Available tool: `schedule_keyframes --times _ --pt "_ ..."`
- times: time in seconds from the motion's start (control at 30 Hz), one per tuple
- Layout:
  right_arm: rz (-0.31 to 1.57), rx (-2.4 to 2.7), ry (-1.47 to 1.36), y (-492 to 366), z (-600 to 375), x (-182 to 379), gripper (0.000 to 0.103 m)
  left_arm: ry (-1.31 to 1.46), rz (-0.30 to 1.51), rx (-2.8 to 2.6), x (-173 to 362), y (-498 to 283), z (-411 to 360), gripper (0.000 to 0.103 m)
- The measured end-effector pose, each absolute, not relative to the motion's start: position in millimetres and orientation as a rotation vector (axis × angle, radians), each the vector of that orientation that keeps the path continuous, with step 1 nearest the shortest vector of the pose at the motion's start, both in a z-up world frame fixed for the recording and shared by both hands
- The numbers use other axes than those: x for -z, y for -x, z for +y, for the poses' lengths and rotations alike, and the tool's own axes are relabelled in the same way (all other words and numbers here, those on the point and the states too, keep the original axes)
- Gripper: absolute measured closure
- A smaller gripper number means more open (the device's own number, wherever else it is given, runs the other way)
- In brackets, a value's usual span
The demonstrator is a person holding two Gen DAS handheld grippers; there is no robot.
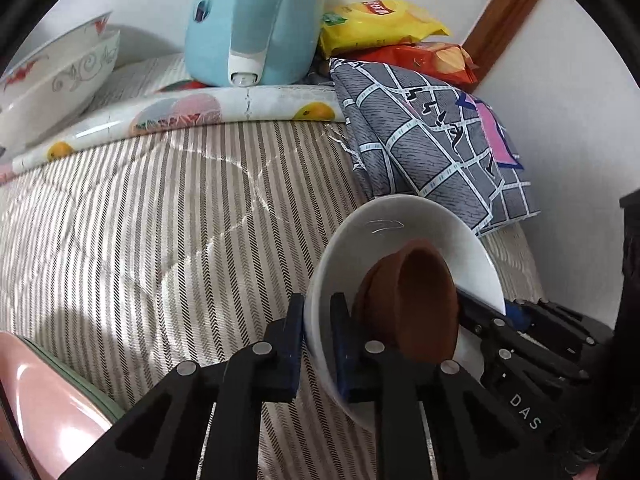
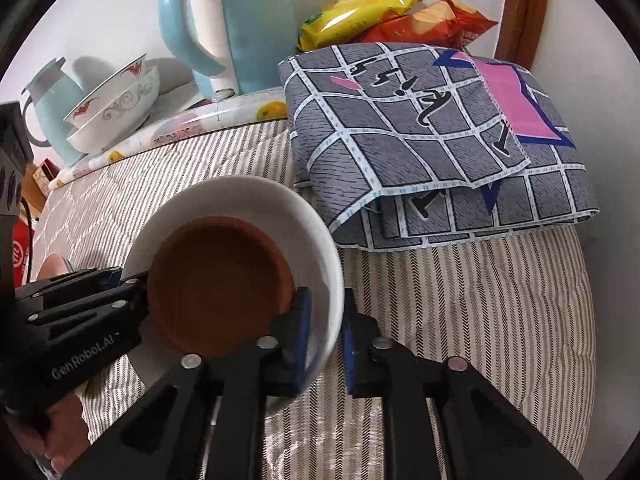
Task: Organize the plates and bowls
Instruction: 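Lift the white bowl with both grippers and carry it toward the pink plate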
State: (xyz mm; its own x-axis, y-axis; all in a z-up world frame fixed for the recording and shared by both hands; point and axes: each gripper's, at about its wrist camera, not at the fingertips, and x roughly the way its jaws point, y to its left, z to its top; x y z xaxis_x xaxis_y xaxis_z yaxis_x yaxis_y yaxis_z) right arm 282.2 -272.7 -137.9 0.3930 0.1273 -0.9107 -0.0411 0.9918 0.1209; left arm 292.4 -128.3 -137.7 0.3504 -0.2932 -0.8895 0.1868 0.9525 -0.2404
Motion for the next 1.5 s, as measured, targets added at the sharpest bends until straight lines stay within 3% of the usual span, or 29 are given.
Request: schedule_keyframes --times 1.13,1.5 --pt "1.144 -0.068 -0.092 -259 -267 125 0.096 0.103 1.182 0.320 127 -269 -120 0.095" --pt "1.195 -0.089 -0.124 -267 -273 135 0.093 0.113 1.218 0.339 137 -273 -128 0.088"
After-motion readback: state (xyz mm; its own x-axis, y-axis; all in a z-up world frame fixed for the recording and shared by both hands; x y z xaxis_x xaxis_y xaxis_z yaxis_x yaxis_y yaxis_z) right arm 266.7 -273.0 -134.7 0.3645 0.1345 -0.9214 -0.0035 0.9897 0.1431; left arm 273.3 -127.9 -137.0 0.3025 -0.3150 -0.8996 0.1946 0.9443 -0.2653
